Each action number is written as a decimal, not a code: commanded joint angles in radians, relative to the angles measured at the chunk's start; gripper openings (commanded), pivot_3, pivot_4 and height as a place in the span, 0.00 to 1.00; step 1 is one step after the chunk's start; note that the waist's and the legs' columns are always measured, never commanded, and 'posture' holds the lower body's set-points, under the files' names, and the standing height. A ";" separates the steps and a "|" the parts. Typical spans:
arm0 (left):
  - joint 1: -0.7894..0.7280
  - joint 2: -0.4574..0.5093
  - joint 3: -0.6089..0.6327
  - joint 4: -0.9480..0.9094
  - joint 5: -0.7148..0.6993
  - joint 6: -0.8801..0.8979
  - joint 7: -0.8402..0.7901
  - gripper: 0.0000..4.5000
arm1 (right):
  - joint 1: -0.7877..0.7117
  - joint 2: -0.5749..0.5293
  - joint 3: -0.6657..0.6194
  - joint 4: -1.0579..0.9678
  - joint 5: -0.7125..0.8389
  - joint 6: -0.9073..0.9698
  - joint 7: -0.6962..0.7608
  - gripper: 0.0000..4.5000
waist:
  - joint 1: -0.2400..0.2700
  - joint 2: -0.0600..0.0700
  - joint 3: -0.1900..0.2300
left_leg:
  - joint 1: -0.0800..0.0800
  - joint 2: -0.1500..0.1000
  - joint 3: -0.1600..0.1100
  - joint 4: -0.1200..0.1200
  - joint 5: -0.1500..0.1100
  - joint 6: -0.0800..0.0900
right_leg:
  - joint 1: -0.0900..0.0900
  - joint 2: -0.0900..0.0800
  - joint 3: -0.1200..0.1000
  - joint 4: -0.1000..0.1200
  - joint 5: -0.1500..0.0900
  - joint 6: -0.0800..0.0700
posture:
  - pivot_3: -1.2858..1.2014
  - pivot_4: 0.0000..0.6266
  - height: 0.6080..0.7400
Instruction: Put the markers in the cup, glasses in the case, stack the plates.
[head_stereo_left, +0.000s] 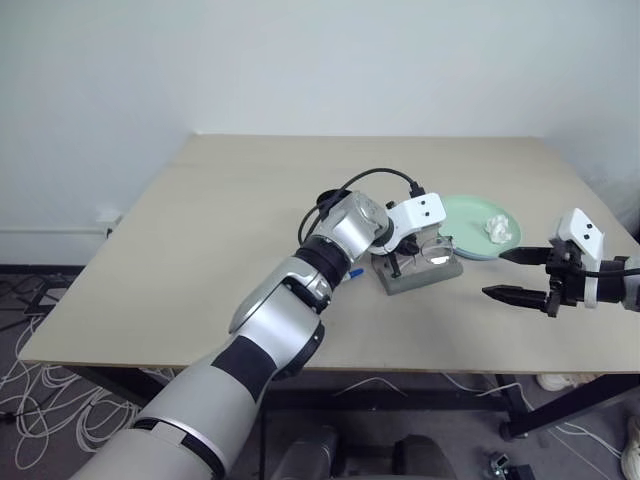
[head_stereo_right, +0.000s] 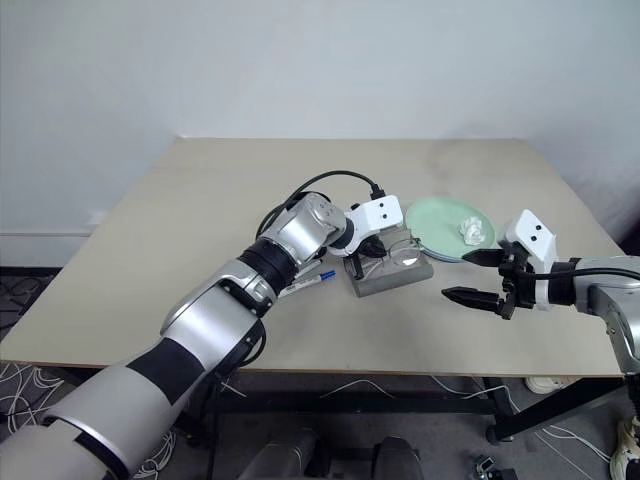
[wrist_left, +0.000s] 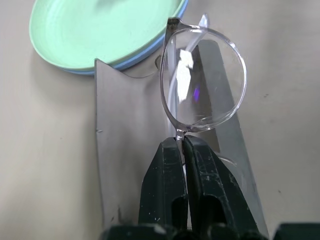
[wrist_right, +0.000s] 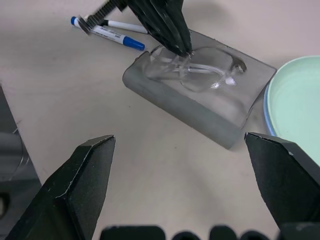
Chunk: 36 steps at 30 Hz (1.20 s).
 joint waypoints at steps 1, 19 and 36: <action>-0.049 -0.014 0.033 0.019 0.010 -0.033 0.031 0.00 | -0.002 -0.006 -0.046 -0.046 0.021 0.006 -0.016 1.00 | -0.001 0.000 0.000 | 0.000 0.000 0.000 0.000 0.000 0.000 | 0.000 0.000 0.000 0.000 0.000 0.000 | 0.52 0.00 0.64; -0.030 -0.050 0.063 0.101 0.057 -0.006 0.113 0.00 | 0.026 0.000 -0.052 -0.088 0.045 0.026 -0.044 1.00 | 0.000 0.000 0.000 | 0.000 0.000 0.000 0.002 -0.001 0.001 | 0.001 0.000 0.000 0.000 0.001 0.001 | 0.52 0.00 0.64; -0.009 -0.066 0.078 0.139 0.081 0.031 0.185 0.00 | 0.047 -0.003 -0.059 -0.114 0.064 0.035 -0.054 1.00 | 0.000 0.000 0.000 | -0.001 0.000 0.000 0.005 -0.002 0.003 | 0.001 0.000 0.000 0.000 0.002 0.003 | 0.52 0.00 0.64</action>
